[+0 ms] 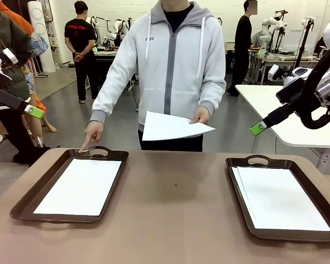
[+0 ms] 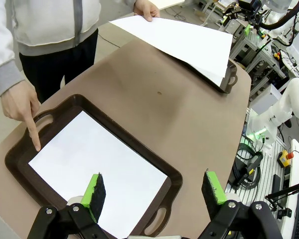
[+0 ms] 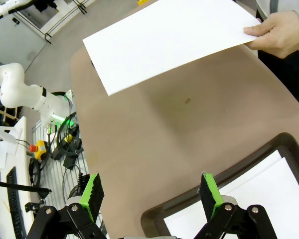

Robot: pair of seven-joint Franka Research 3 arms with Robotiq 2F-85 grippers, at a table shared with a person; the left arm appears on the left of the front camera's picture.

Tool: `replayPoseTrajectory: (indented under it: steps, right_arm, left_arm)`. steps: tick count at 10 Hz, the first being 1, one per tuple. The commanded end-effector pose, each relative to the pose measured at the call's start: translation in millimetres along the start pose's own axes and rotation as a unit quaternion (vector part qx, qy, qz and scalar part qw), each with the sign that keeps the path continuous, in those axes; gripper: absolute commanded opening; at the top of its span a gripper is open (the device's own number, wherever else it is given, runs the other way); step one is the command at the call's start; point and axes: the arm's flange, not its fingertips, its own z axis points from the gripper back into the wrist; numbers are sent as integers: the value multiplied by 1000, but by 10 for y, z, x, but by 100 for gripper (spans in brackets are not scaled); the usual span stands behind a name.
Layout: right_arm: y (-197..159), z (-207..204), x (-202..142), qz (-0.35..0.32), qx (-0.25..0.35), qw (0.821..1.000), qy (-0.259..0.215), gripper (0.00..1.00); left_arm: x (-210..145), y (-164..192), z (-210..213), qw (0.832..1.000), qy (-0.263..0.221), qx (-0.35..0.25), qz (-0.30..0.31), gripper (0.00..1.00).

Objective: Sort the A4 documents.
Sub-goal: Receive the A4 Paper.

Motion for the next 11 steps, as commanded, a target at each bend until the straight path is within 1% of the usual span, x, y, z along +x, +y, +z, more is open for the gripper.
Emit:
replayPoseTrajectory:
  steps: [1,7,9,10,11]
  right_arm:
    - [-4,-3,-1,0,0,1000,-1,100]
    - [-4,-3,-1,0,0,1000,-1,100]
    - [-4,-3,-1,0,0,1000,-1,100]
    - [-4,-3,-1,0,0,1000,-1,100]
    - [-4,-3,-1,0,0,1000,-1,100]
  left_arm:
    - [3,-3,-1,1000,0,0,-1,100]
    - [0,0,0,1000,0,0,0,100]
    - [-6,53,-124,1000,5,8,14,100]
    - [22,82,-181,999,2,18,31,100]
    - [58,169,-275,994,-48,19,92,100]
